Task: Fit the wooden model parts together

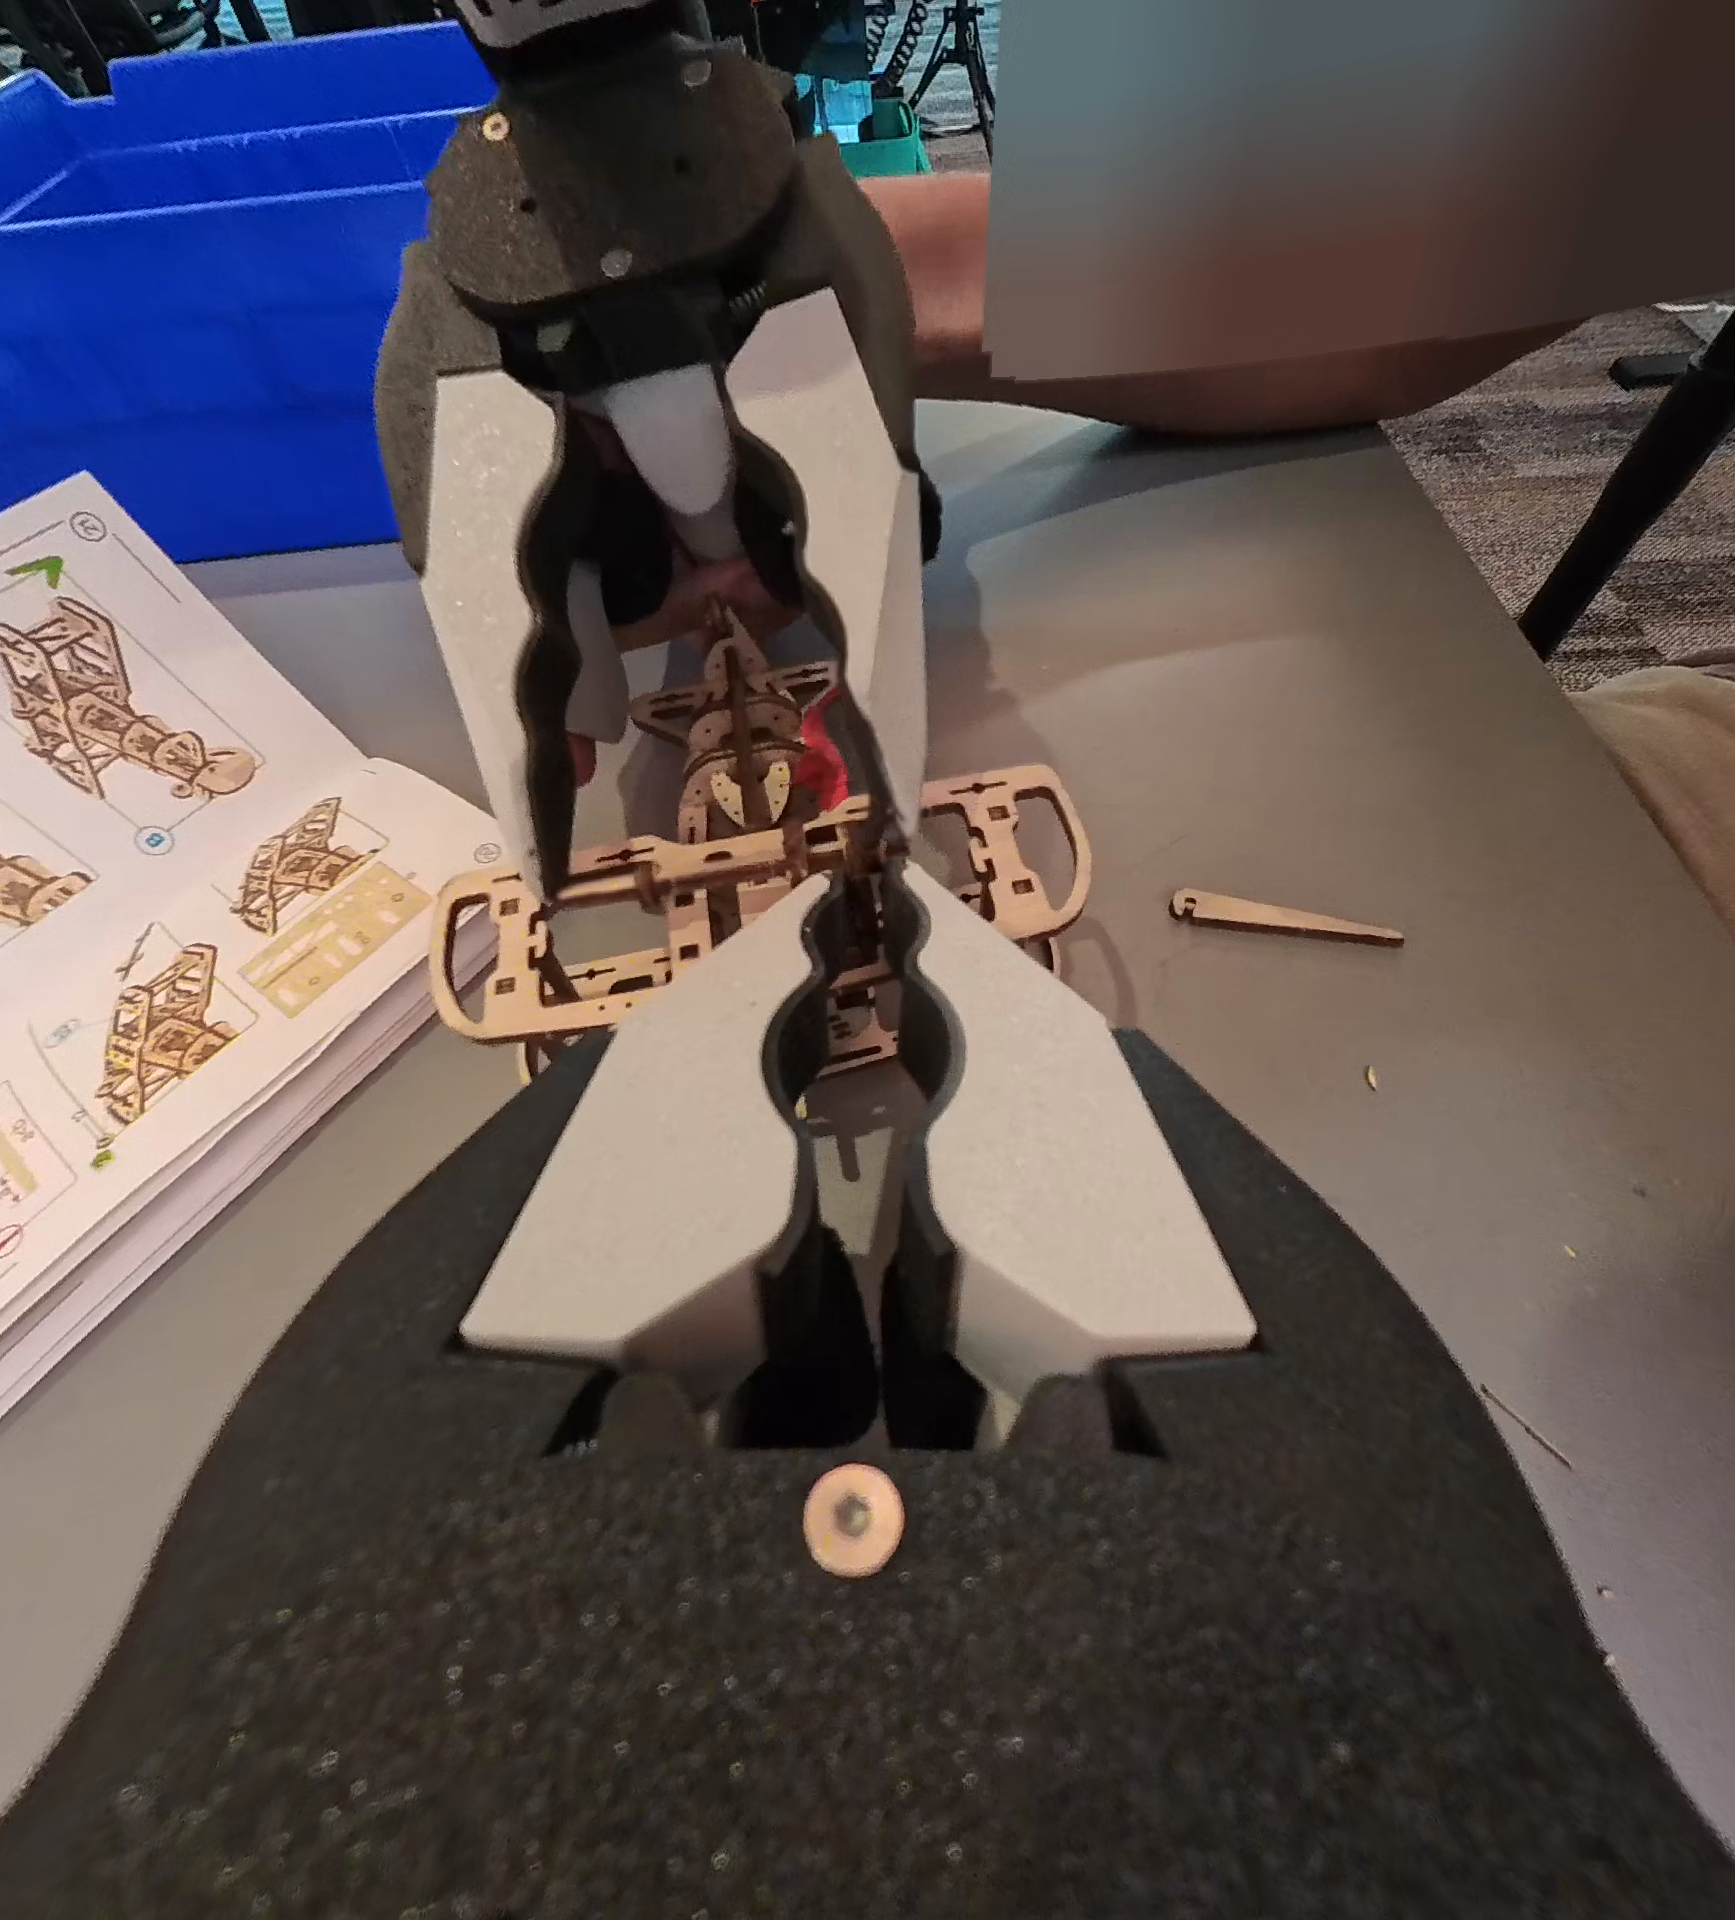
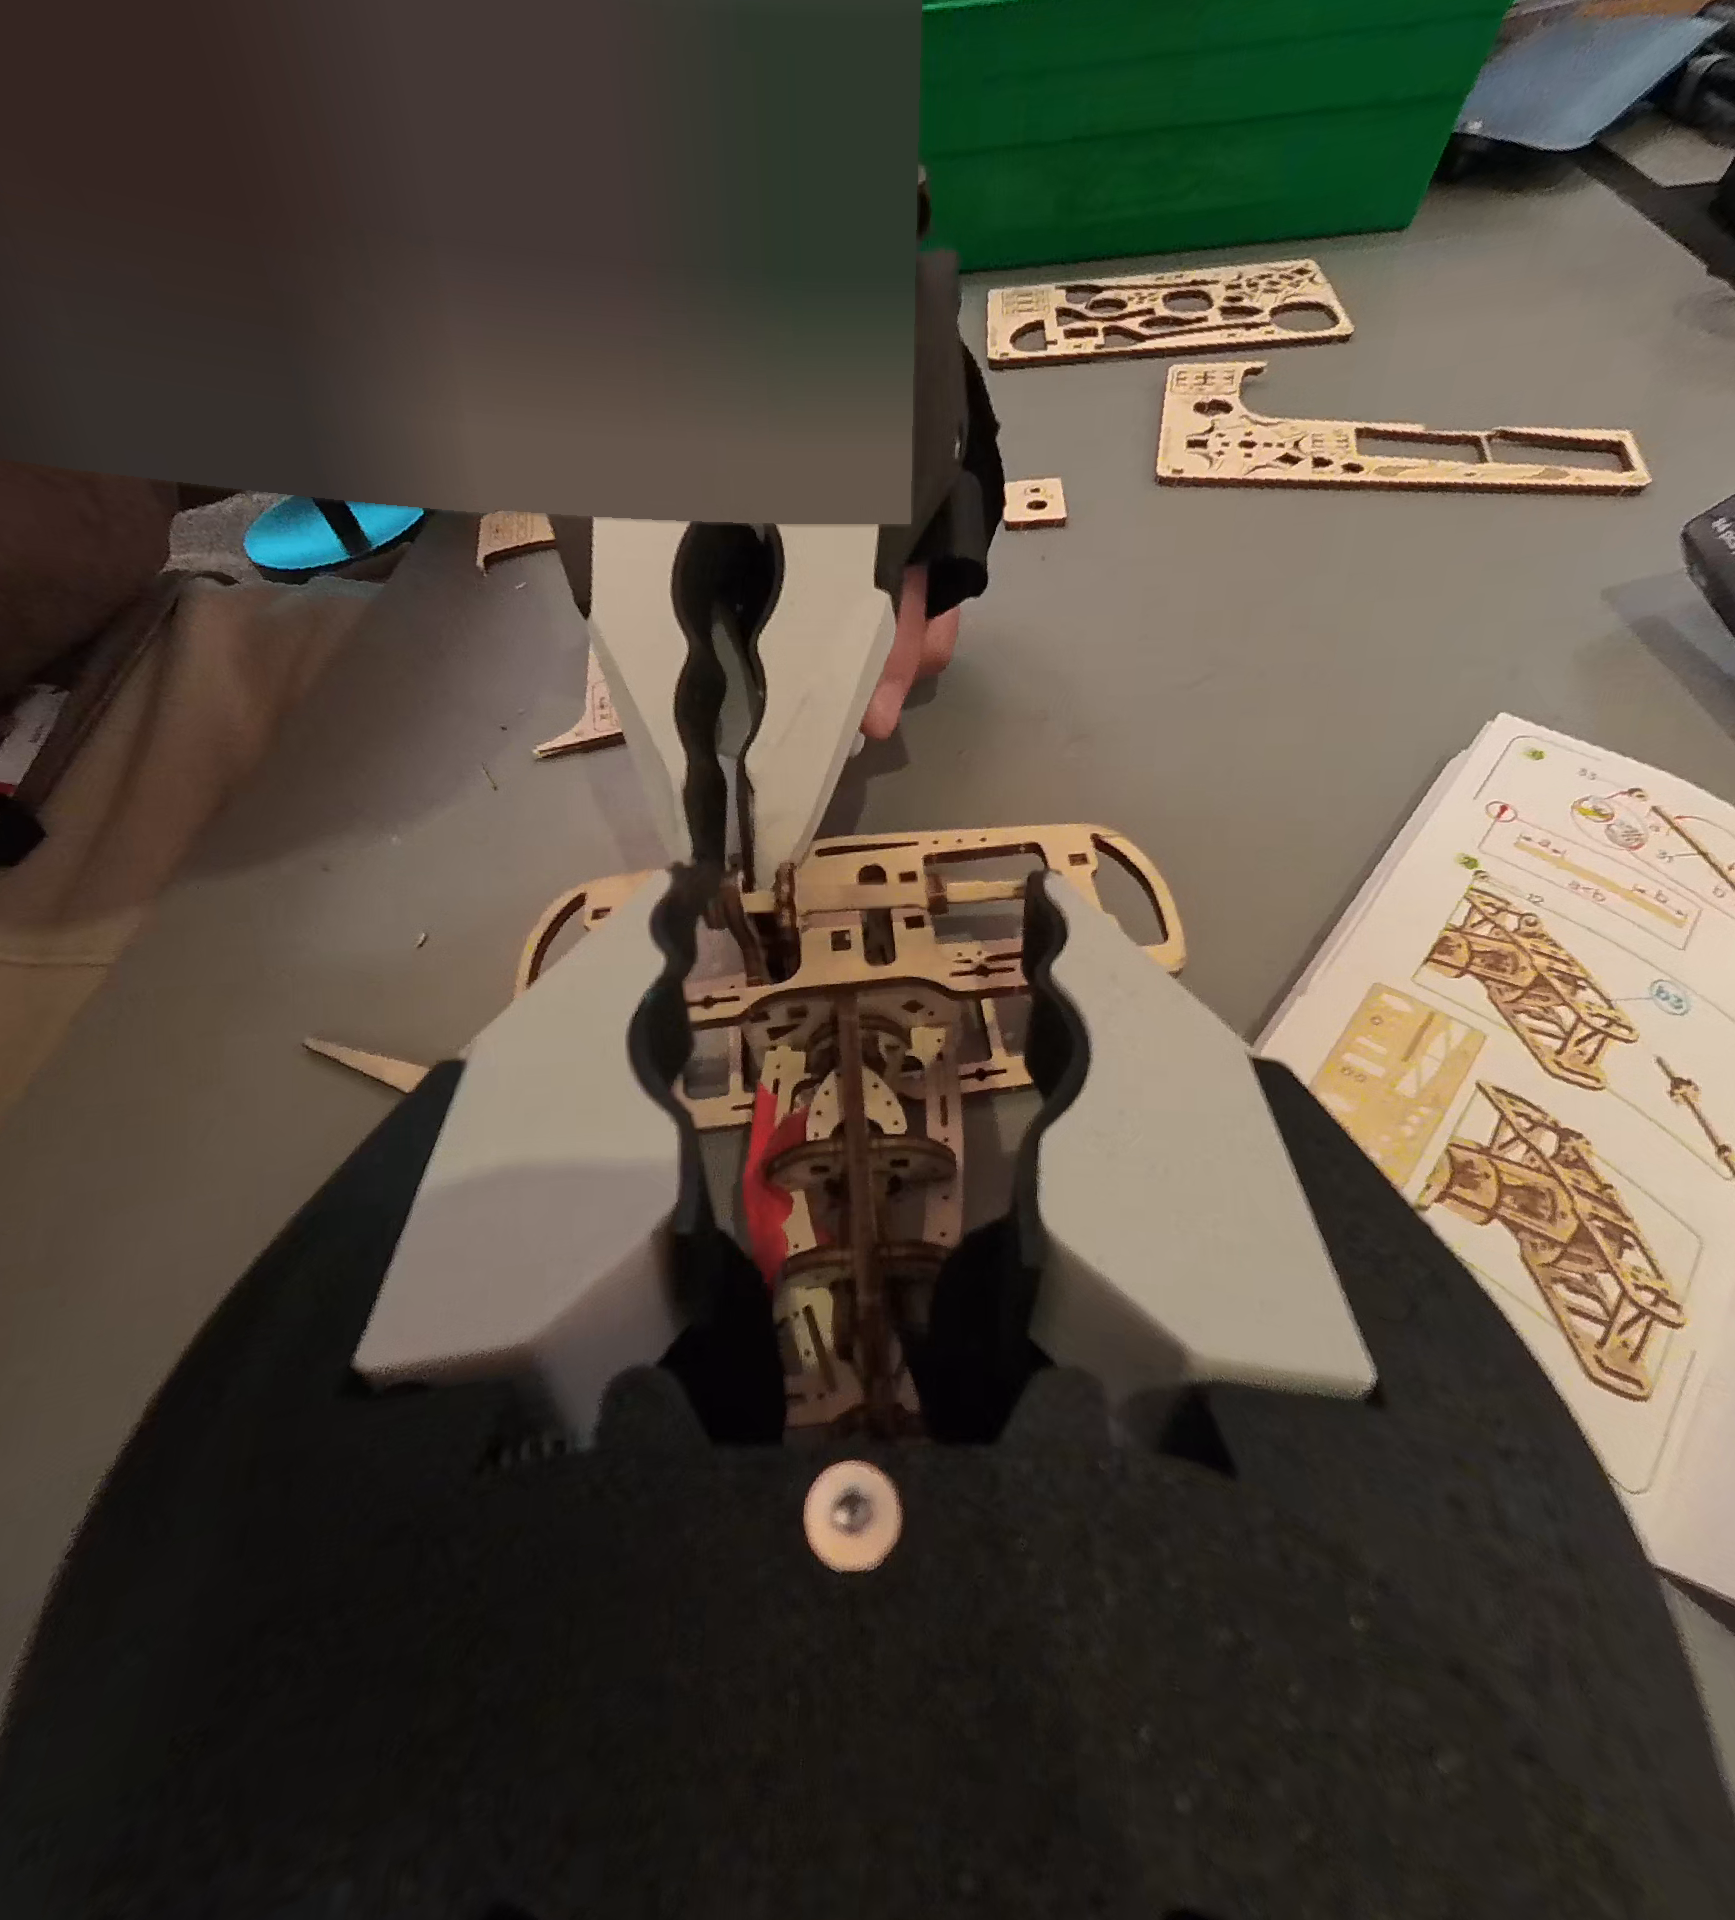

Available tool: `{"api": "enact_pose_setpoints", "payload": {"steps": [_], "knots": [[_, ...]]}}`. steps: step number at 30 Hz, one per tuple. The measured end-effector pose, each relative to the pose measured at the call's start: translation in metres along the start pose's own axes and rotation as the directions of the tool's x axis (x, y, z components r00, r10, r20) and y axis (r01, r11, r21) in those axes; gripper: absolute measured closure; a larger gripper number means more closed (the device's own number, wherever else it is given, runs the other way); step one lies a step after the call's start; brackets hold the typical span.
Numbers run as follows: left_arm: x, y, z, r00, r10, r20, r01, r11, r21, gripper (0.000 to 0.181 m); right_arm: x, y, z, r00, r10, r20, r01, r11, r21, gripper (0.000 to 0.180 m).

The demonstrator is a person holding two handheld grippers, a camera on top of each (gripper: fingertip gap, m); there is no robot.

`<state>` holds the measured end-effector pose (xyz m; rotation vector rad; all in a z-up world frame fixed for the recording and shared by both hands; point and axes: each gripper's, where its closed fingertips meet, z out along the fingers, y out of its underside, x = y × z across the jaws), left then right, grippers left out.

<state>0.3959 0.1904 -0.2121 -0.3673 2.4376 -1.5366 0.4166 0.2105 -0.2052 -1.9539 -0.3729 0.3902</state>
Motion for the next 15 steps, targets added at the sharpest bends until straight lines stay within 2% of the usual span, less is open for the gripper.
{"api": "enact_pose_setpoints", "payload": {"steps": [9, 15], "knots": [[0.0018, -0.0001, -0.0002, 1.000, 0.003, -0.011, -0.003, 1.000, 0.001, 0.178, -0.0001, -0.0010, -0.0007, 1.000, -0.001, -0.003, 0.001, 1.000, 0.011, 0.122], [0.0032, 0.0003, -0.0016, 1.000, -0.001, -0.029, 0.001, 1.000, 0.002, 0.178, -0.0044, -0.0013, 0.0009, 1.000, 0.004, 0.013, -0.004, 1.000, 0.006, 0.115]]}}
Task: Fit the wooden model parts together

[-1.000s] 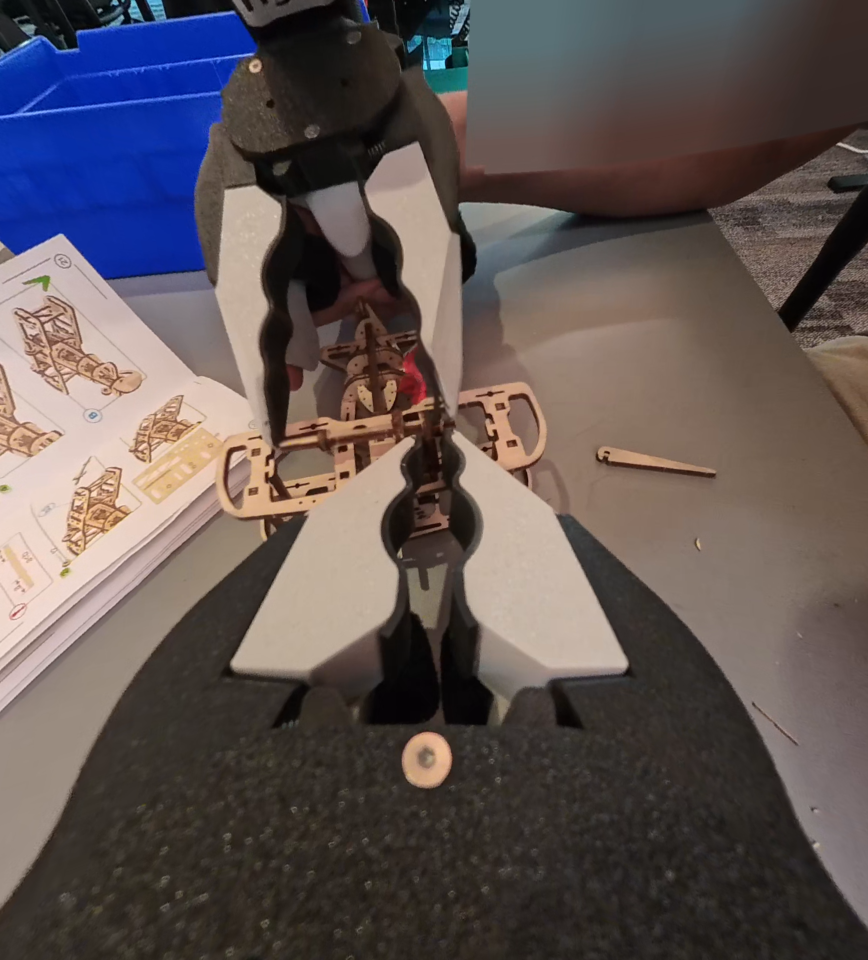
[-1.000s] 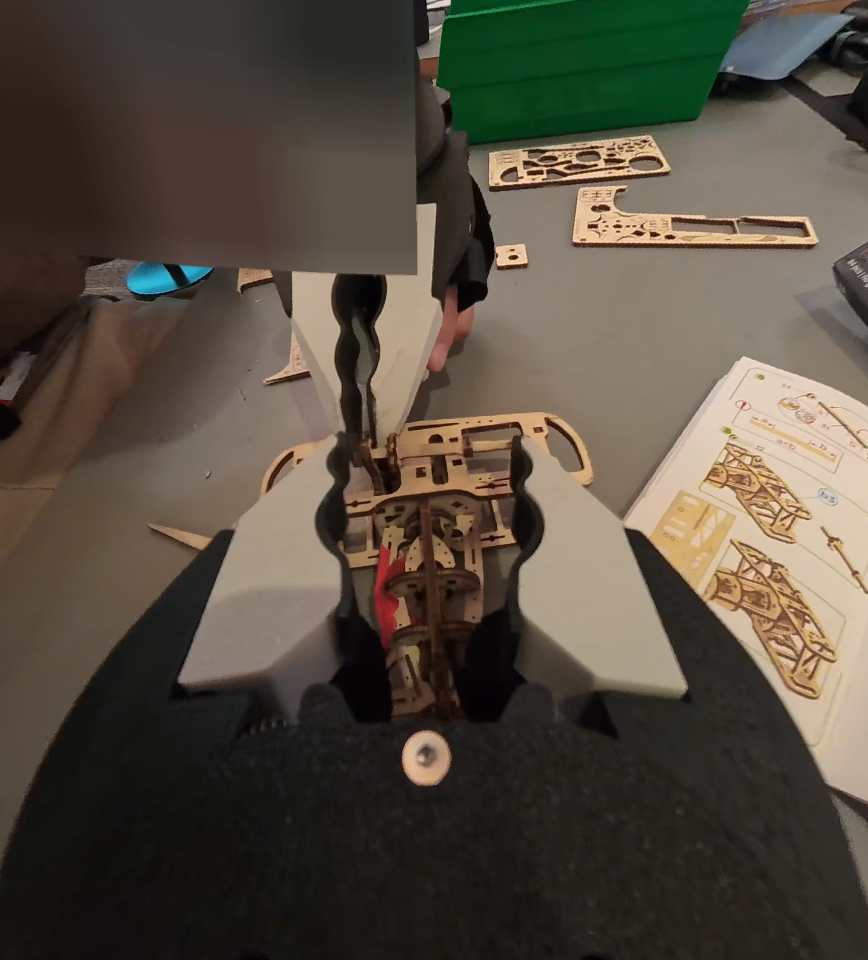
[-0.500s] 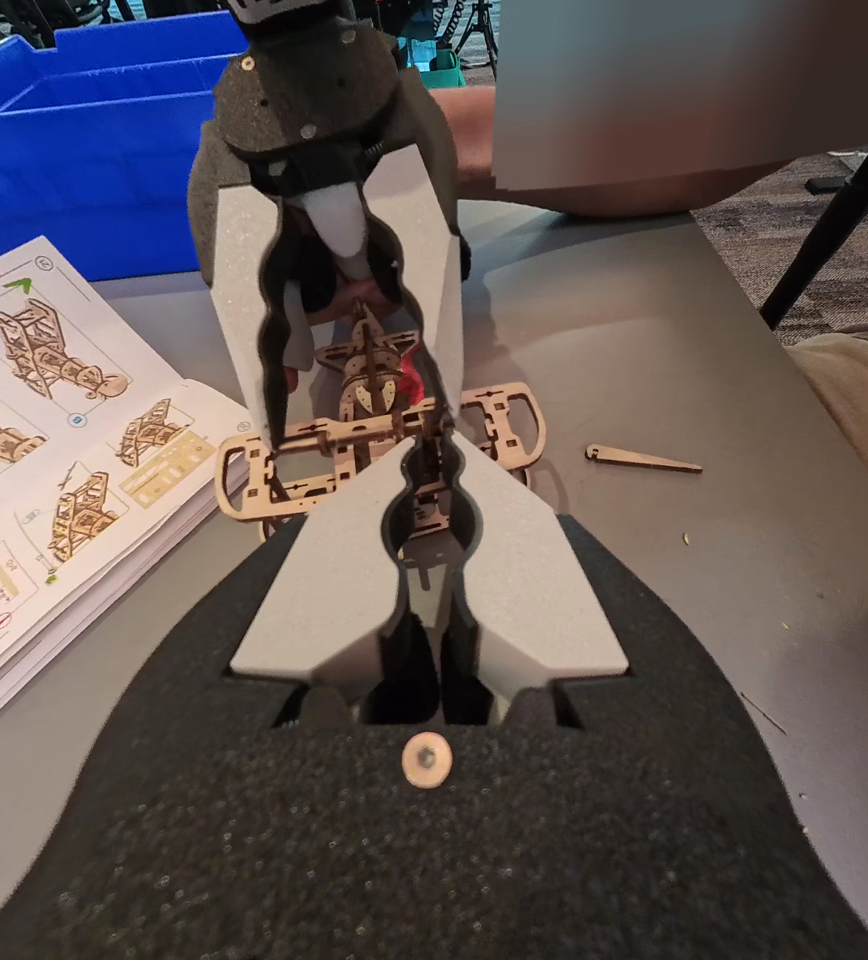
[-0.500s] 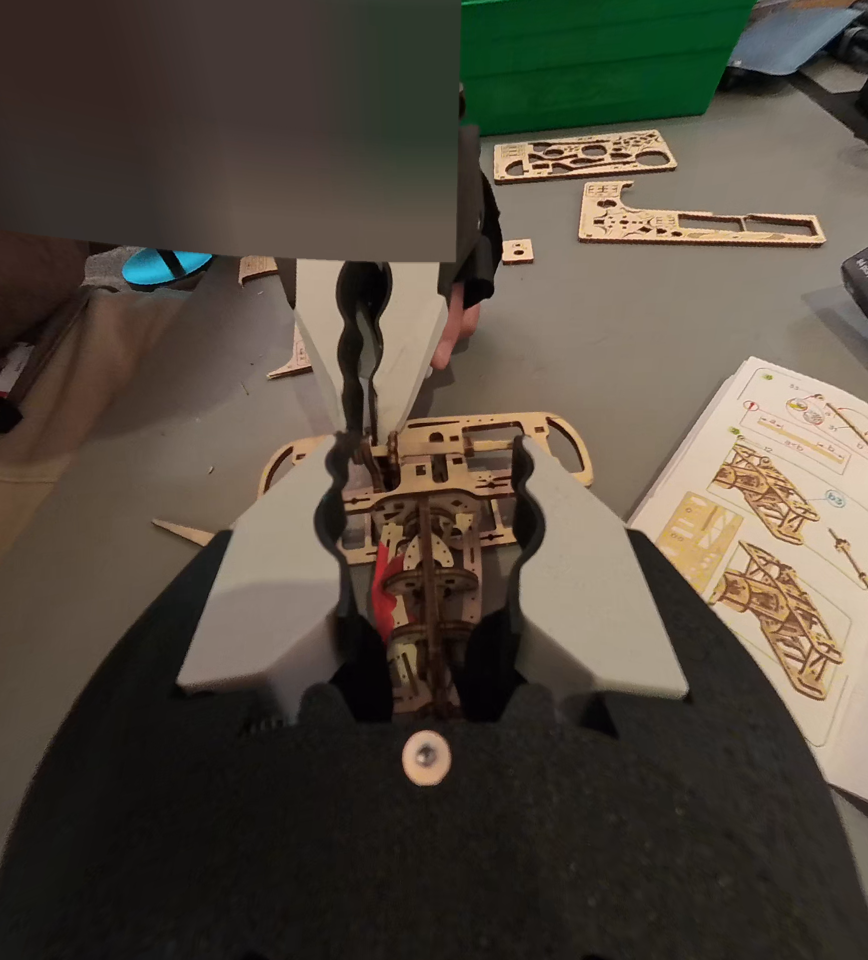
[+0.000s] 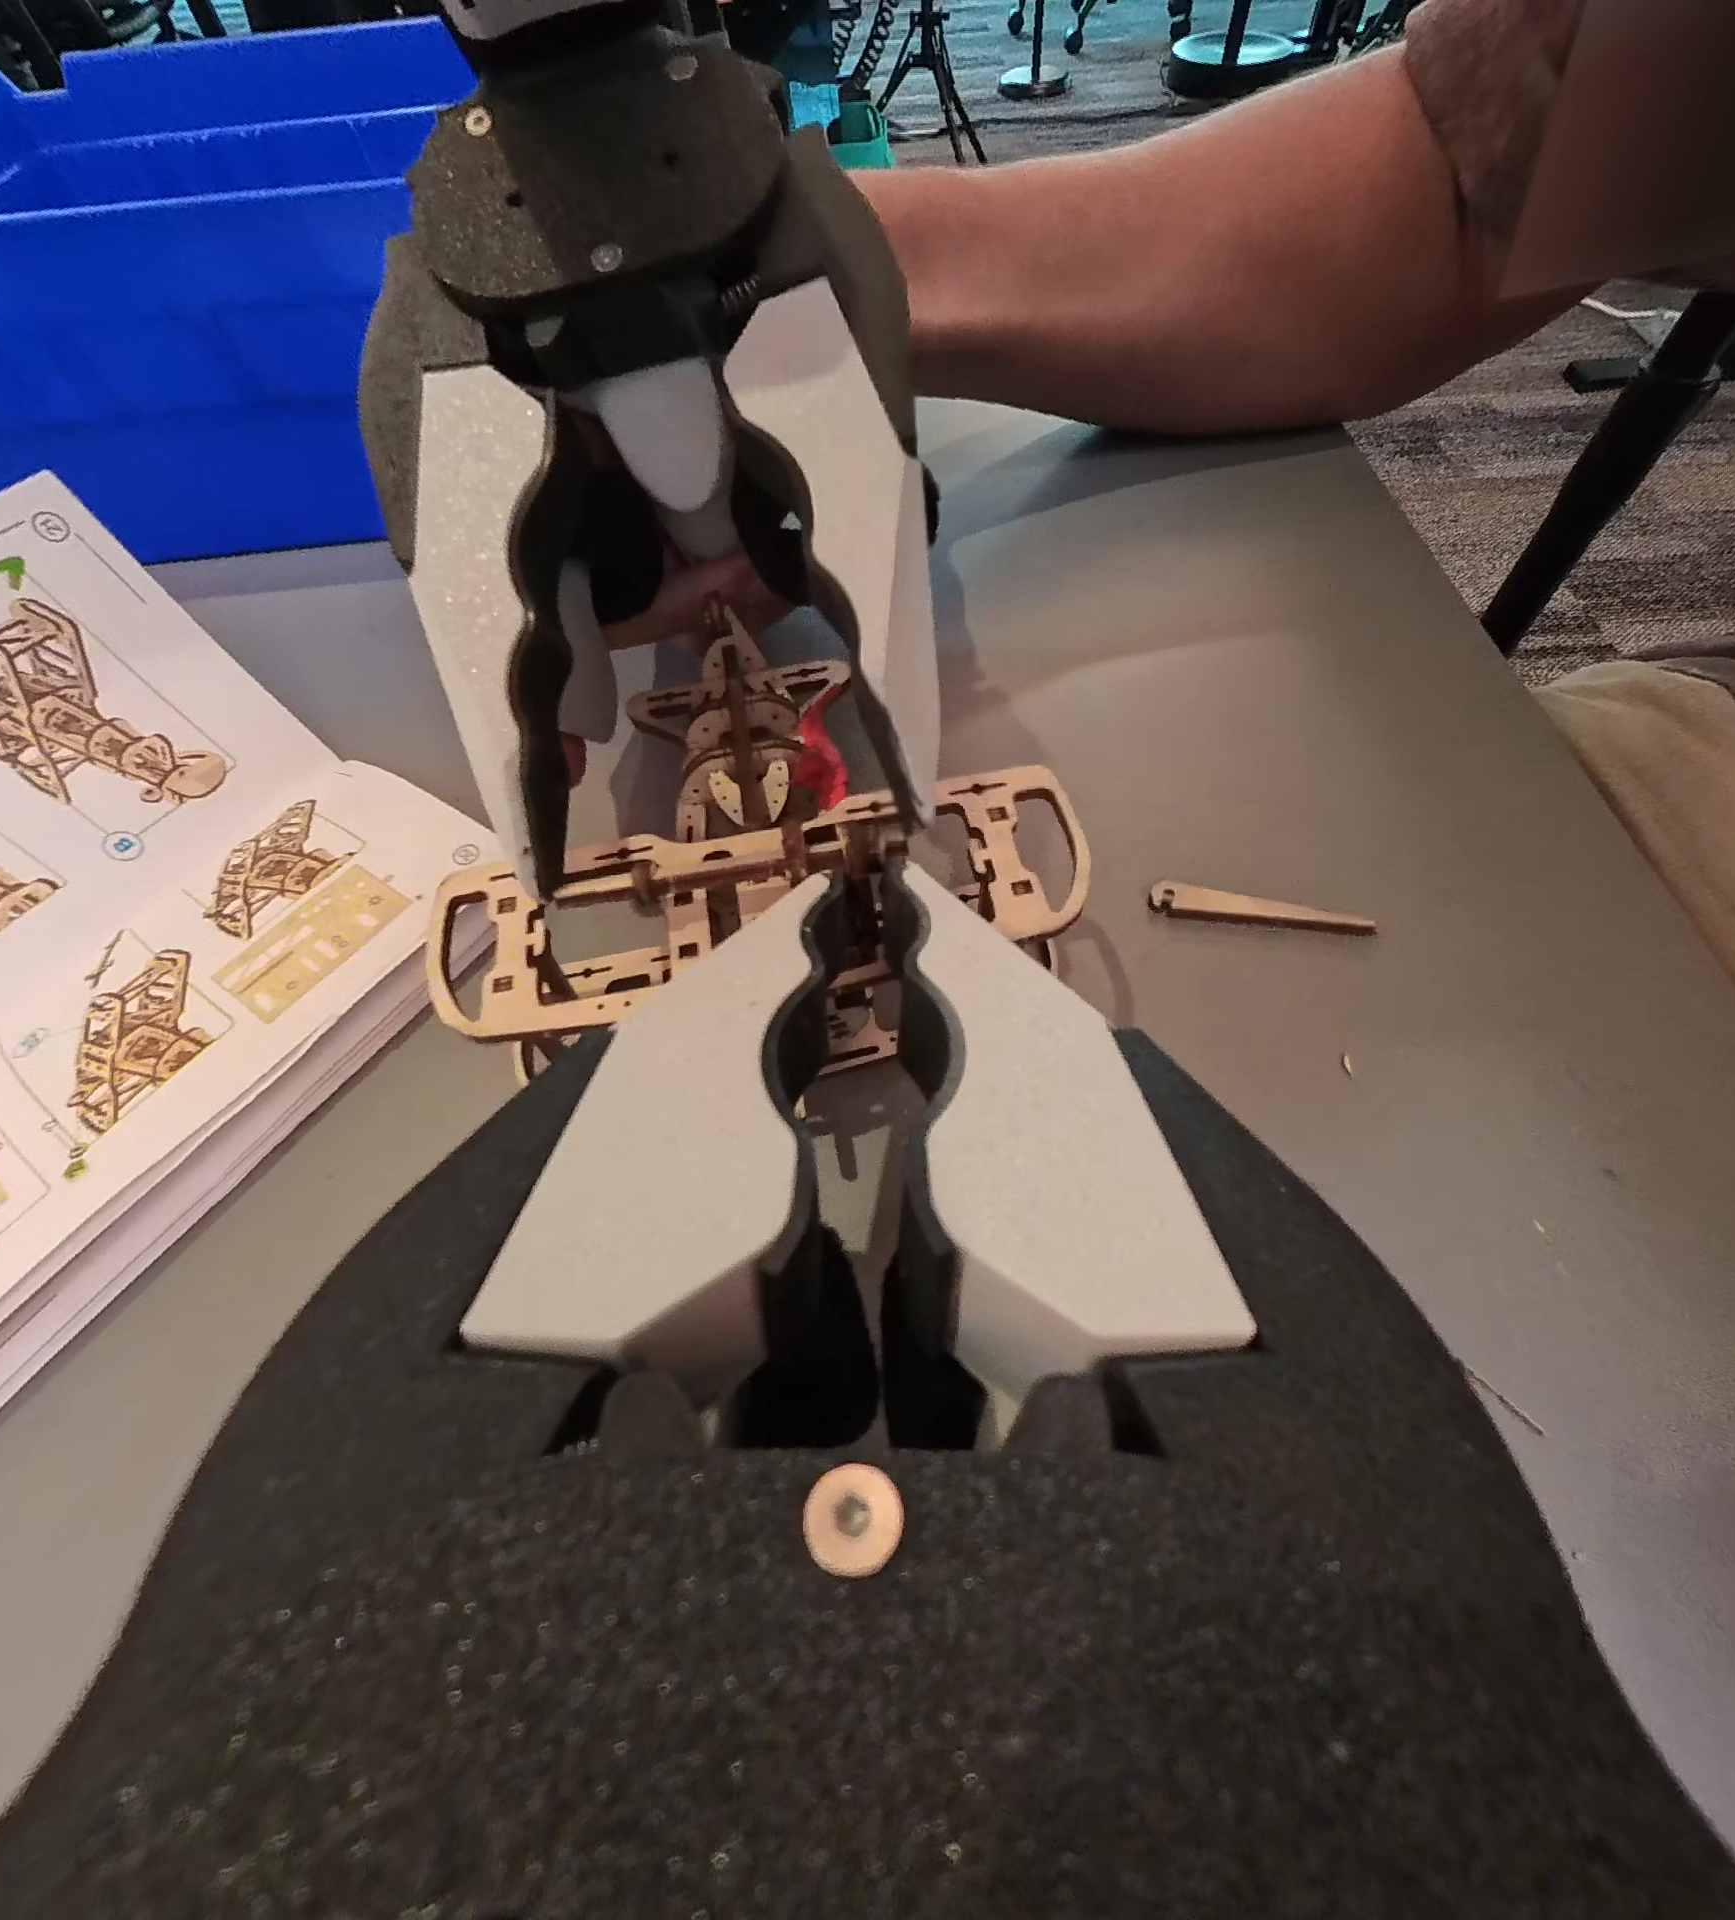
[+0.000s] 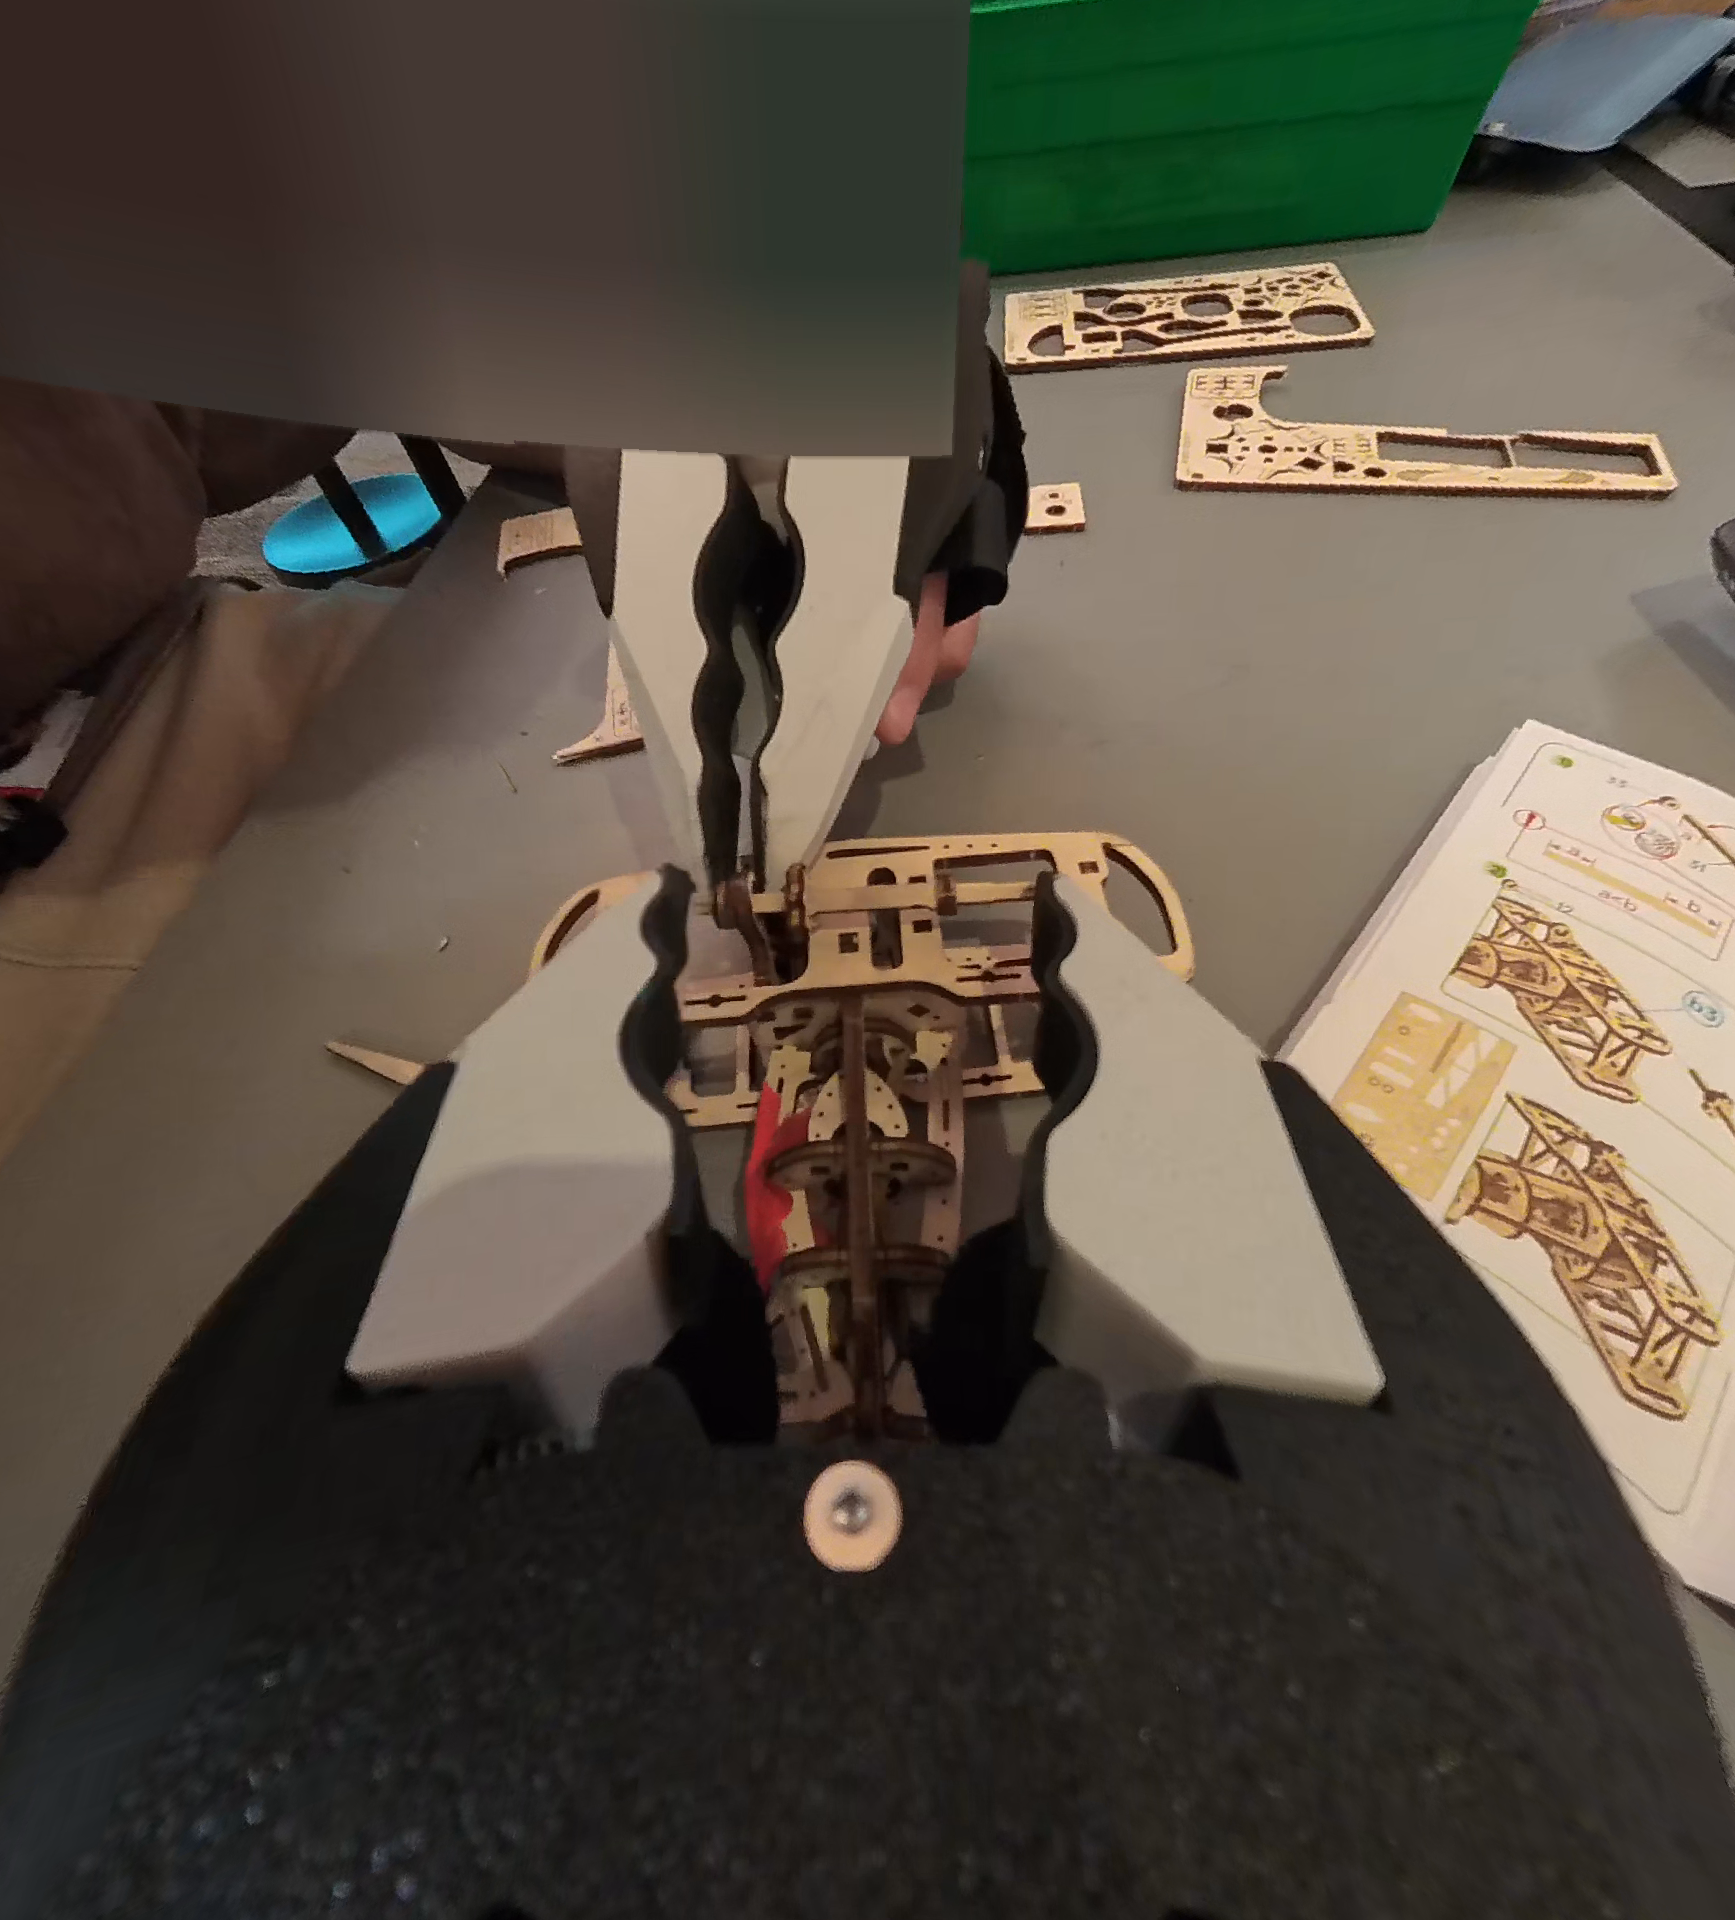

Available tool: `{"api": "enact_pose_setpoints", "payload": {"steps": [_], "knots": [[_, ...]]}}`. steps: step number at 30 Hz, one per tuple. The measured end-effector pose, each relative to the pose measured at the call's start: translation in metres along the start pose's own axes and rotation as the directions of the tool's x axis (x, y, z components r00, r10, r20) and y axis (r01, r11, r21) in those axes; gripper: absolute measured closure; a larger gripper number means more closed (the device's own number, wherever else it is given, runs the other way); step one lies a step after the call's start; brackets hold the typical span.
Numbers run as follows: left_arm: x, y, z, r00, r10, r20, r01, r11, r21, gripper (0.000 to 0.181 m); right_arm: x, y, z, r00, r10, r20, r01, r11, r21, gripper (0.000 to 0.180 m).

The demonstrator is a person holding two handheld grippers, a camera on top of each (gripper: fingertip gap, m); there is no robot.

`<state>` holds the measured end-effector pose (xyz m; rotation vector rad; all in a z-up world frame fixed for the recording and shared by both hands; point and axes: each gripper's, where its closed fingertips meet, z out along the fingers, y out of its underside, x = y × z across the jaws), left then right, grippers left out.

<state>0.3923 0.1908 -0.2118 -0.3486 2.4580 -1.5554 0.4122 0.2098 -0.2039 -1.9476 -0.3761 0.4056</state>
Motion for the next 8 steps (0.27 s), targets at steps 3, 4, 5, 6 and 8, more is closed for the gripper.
{"api": "enact_pose_setpoints", "payload": {"steps": [3, 4, 5, 6, 8], "knots": [[0.0000, 0.0006, -0.0014, 1.000, -0.003, -0.009, 0.003, 1.000, 0.000, 0.177, -0.0018, -0.0022, -0.0004, 1.000, 0.022, 0.021, -0.023, 1.000, 0.019, 0.112], [0.0003, 0.0008, -0.0017, 1.000, -0.004, -0.013, 0.004, 1.000, 0.000, 0.178, -0.0028, -0.0018, -0.0002, 0.999, 0.028, 0.029, -0.028, 0.999, 0.018, 0.110], [0.0003, 0.0009, -0.0019, 1.000, -0.006, -0.016, 0.006, 1.000, 0.000, 0.177, -0.0038, -0.0018, 0.0000, 0.999, 0.029, 0.034, -0.030, 0.999, 0.019, 0.108], [0.0005, 0.0008, -0.0021, 1.000, -0.006, -0.018, 0.006, 1.000, 0.000, 0.178, -0.0035, -0.0014, 0.0000, 0.999, 0.029, 0.031, -0.029, 0.999, 0.018, 0.108], [0.0010, 0.0008, -0.0021, 1.000, -0.003, -0.019, 0.003, 1.000, 0.000, 0.178, 0.0007, 0.0006, 0.0002, 1.000, 0.018, 0.004, -0.018, 1.000, 0.006, 0.116]]}}
